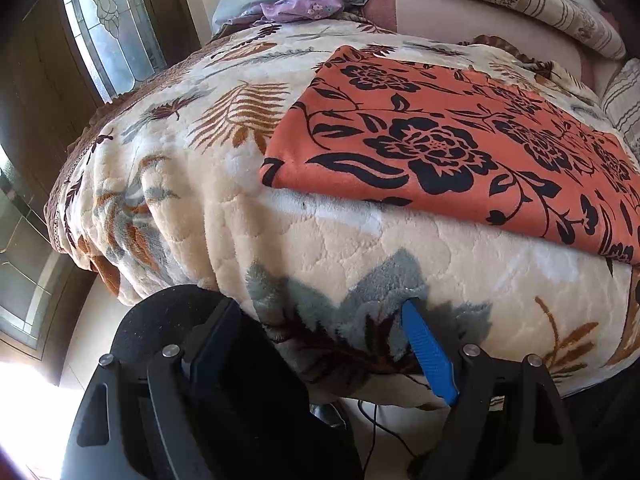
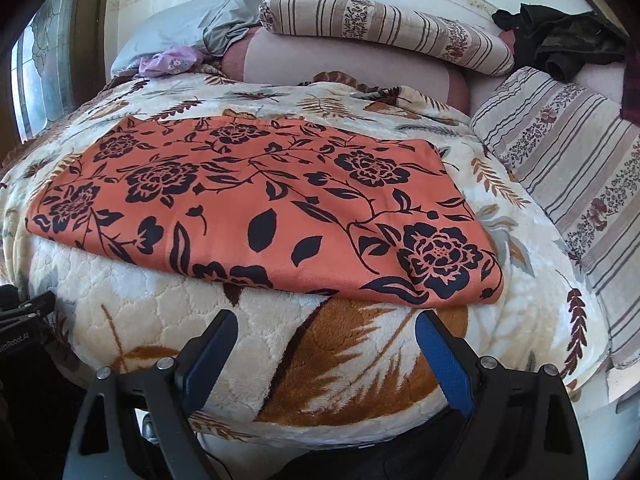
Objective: Fold small clothes
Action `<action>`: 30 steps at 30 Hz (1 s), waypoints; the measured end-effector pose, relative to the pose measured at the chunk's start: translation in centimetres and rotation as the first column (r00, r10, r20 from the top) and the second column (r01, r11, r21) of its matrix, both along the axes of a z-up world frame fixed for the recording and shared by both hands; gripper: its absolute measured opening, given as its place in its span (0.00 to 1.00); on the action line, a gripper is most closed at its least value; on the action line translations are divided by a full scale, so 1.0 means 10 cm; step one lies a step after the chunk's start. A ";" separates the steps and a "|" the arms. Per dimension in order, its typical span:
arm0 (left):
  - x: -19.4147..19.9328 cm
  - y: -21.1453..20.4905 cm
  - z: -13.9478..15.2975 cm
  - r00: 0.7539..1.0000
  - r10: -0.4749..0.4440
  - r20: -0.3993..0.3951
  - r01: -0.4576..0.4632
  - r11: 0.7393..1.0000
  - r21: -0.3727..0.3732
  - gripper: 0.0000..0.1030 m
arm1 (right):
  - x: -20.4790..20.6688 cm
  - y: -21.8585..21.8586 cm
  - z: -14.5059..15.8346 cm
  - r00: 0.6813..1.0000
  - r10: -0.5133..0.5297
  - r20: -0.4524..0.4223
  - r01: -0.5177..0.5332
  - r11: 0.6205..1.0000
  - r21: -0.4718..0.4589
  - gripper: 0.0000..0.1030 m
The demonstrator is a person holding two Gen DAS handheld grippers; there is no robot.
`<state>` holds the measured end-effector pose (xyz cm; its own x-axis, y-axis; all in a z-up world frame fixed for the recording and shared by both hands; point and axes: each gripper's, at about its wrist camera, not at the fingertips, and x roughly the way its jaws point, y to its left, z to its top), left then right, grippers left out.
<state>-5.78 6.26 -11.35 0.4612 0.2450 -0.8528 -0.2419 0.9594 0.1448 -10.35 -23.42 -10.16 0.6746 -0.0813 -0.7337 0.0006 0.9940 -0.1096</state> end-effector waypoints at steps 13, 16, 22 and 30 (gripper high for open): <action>-0.18 -0.12 0.56 0.969 -0.049 0.243 0.037 0.998 0.056 0.81 | -0.04 -1.10 -0.11 0.975 -0.199 -0.102 0.217 0.736 0.642 0.90; -0.11 -0.16 0.64 0.967 -0.058 0.248 0.045 0.997 0.058 0.81 | -0.10 -1.20 -0.08 0.978 -0.200 -0.061 0.184 0.685 0.705 0.89; 0.05 -0.34 0.81 0.955 -0.097 0.281 0.074 0.993 0.093 0.81 | -0.12 -1.23 -0.08 0.981 -0.187 -0.049 0.161 0.652 0.741 0.89; 0.16 -0.62 0.89 0.947 -0.165 0.276 0.142 0.985 0.102 0.81 | -0.18 -1.33 -0.08 0.981 -0.190 -0.038 0.149 0.617 0.773 0.89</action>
<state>-4.19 0.04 -2.50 0.7174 0.2144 -0.6629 -0.1348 0.9762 0.1698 -12.11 -36.75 -10.91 0.7401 0.3823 -0.5532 0.1625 0.6965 0.6989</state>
